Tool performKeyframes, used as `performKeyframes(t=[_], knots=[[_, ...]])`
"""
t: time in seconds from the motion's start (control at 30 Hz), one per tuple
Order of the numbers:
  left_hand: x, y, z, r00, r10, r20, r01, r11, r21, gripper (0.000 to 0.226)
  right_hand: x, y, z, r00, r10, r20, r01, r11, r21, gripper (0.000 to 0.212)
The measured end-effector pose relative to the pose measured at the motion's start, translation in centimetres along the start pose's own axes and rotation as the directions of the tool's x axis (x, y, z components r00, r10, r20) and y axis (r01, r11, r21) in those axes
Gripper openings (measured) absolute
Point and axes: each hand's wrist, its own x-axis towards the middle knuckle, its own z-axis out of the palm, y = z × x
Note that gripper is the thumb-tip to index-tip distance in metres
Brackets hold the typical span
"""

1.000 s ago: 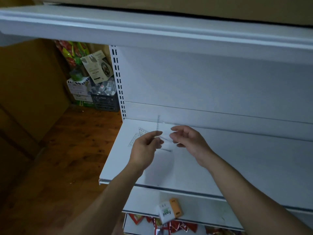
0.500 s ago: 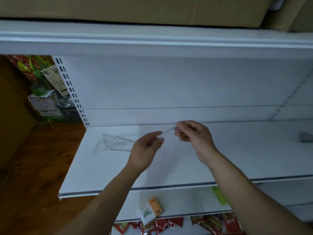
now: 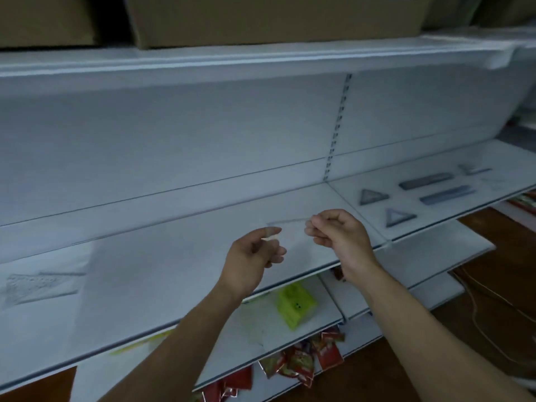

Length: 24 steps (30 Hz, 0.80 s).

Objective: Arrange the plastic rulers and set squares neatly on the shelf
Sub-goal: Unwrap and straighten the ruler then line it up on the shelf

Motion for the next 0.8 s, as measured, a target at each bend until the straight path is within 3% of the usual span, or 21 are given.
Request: performKeyframes(t=[0.5,0.8], knots=[[4.6,-1.1,23.2,0.944,-0.039,0.326,0.055,0.998,-0.042,0.012,-0.5,-0.8,-23.9,0.919,0.014,-0.393,-0.013,1.0,0.005,0.006],[11.4,-2.2,36.1,0.876,-0.017,0.481,0.009,1.0,0.02,0.018,4.1,-2.5,-35.2,0.846,0.009,-0.533,-0.022,1.0,-0.017,0.013]])
